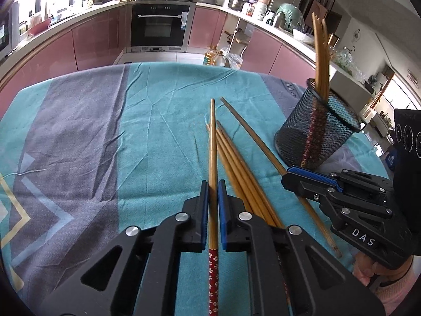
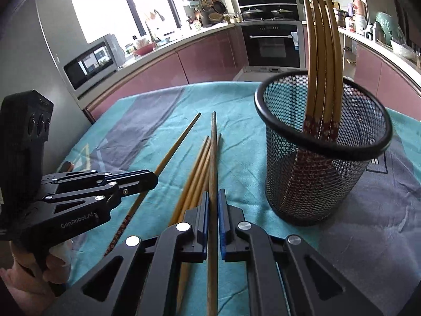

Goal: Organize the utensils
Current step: 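Lift both chopsticks upright and carry them over the black mesh cup, then lower the chopsticks into the cup and open both tools, then return both tools to the chopstick row and grasp one chopstick each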

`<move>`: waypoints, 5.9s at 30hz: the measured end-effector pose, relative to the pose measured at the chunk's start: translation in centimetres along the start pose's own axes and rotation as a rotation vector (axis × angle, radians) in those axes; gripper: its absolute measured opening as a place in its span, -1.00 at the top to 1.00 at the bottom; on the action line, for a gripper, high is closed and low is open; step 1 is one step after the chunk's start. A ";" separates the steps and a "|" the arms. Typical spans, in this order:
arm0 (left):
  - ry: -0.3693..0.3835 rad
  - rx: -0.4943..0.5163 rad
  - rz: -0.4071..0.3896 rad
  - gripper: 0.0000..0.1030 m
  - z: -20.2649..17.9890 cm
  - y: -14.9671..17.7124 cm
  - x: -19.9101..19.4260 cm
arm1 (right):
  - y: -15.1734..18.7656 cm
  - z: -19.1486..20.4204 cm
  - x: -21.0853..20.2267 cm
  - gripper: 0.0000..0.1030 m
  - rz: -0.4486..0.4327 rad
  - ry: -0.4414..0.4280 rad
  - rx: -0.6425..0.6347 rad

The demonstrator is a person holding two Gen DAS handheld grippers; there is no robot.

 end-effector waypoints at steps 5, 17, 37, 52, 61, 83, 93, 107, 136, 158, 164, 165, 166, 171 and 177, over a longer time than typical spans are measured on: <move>0.042 0.003 -0.021 0.85 -0.3 -0.3 -1.7 | -0.4 0.3 -1.4 0.89 -0.032 -0.035 0.007; 0.131 0.007 -0.071 0.85 -1.3 -1.2 -5.4 | -1.2 0.5 -4.7 0.89 -0.092 -0.129 0.028; 0.189 0.043 -0.114 0.85 -3.3 -2.5 -8.2 | -1.2 -0.1 -7.4 0.88 -0.154 -0.221 0.052; 0.218 0.075 -0.146 0.85 -4.4 -3.7 -9.6 | -1.4 -0.7 -9.8 0.88 -0.220 -0.240 0.032; 0.254 0.109 -0.208 0.85 -5.8 -6.1 -12.1 | -3.4 -1.4 -12.0 0.88 -0.289 -0.202 -0.011; 0.245 0.149 -0.285 0.85 -8.0 -11.0 -14.8 | -7.1 -1.9 -15.6 0.89 -0.391 -0.134 -0.074; 0.227 0.196 -0.330 0.85 -9.9 -13.6 -15.9 | -9.5 -3.1 -17.3 0.89 -0.429 -0.059 -0.104; 0.181 0.298 -0.165 0.85 -12.2 -11.5 -9.5 | -8.9 -5.3 -12.9 0.89 -0.309 0.004 -0.080; 0.207 0.277 -0.056 0.85 -11.6 -10.8 -3.9 | -7.3 -7.0 -8.5 0.84 -0.171 0.011 0.019; 0.043 0.067 -0.141 0.14 -0.8 -3.0 -6.3 | 0.0 0.2 -6.0 0.28 -0.064 -0.126 -0.064; 0.026 0.043 -0.033 0.14 0.5 0.1 -2.8 | 1.6 0.4 -2.7 0.28 0.020 -0.107 -0.037; 0.022 0.045 -0.027 0.14 0.4 0.4 -2.5 | 1.8 0.4 -2.2 0.28 0.032 -0.099 -0.034; 0.016 0.050 -0.018 0.14 0.4 0.7 -2.1 | 1.9 0.4 -1.9 0.29 0.040 -0.095 -0.030; 0.022 0.049 0.007 0.14 0.2 1.6 -0.8 | 2.1 0.4 -1.1 0.32 0.059 -0.070 -0.030; 0.026 0.047 0.023 0.14 -0.2 1.8 -0.4 | 2.4 0.4 -0.5 0.35 0.071 -0.052 -0.032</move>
Point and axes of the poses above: each gripper's, at about its wrist camera, not at the fingertips, and x roughly the way its jaws point, z to its left, y to its underside, the point moved 6 cm from there along x, roughly the way its jaws point, and after that the axes turned 9 degrees about -y, right-handed, at the moved point
